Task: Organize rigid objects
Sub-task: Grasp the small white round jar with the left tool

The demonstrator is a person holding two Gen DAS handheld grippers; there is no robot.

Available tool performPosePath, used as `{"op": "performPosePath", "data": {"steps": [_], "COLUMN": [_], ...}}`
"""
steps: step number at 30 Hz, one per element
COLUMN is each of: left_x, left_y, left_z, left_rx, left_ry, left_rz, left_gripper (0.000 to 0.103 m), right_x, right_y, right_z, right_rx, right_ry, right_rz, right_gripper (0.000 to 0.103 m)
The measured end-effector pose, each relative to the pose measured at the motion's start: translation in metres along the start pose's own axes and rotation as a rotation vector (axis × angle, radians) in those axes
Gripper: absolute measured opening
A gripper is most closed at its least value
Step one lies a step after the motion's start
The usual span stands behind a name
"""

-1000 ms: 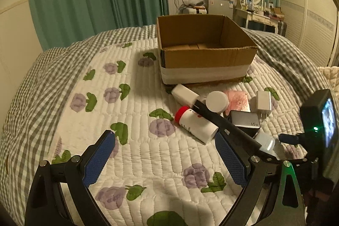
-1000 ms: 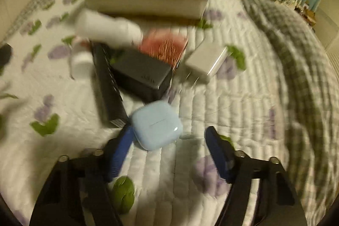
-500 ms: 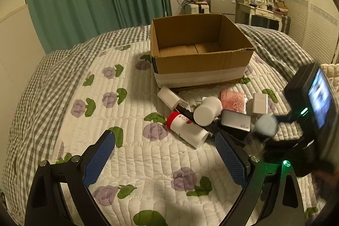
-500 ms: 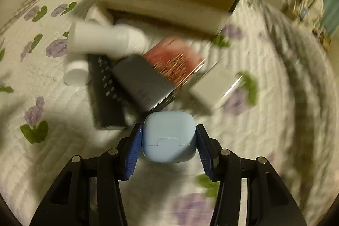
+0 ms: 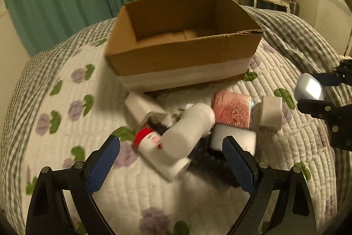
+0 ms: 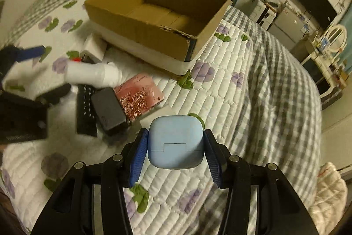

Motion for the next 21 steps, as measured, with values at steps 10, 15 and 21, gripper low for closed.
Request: {"op": "performPosePath", "data": {"steps": [10, 15, 21], "left_x": [-0.024, -0.027, -0.026], "left_y": [-0.019, 0.000, 0.035], "left_z": [-0.001, 0.005, 0.027], "left_rx": [0.058, 0.012, -0.060], "left_ry": [-0.076, -0.068, -0.074], "left_rz": [-0.039, -0.057, -0.085], "left_gripper": [0.038, 0.033, 0.032], "right_x": [0.000, 0.000, -0.003], "right_y": [-0.017, -0.009, 0.011], "right_z": [0.020, 0.022, 0.031], "right_rx": [-0.067, -0.087, -0.114], "right_ry": [-0.010, -0.014, -0.034], "right_rz": [0.097, 0.107, 0.083], "right_gripper": [0.050, 0.050, 0.050]}}
Point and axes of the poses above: each gripper's, at about its wrist camera, not at the fingertips, and y roughly against the way its jaws point, x to its left, z to its top, the point moved 10 cm from there along -y, roughly the way its jaws point, and after that the axes turned 3 degrees about x, right-handed, at the moved point
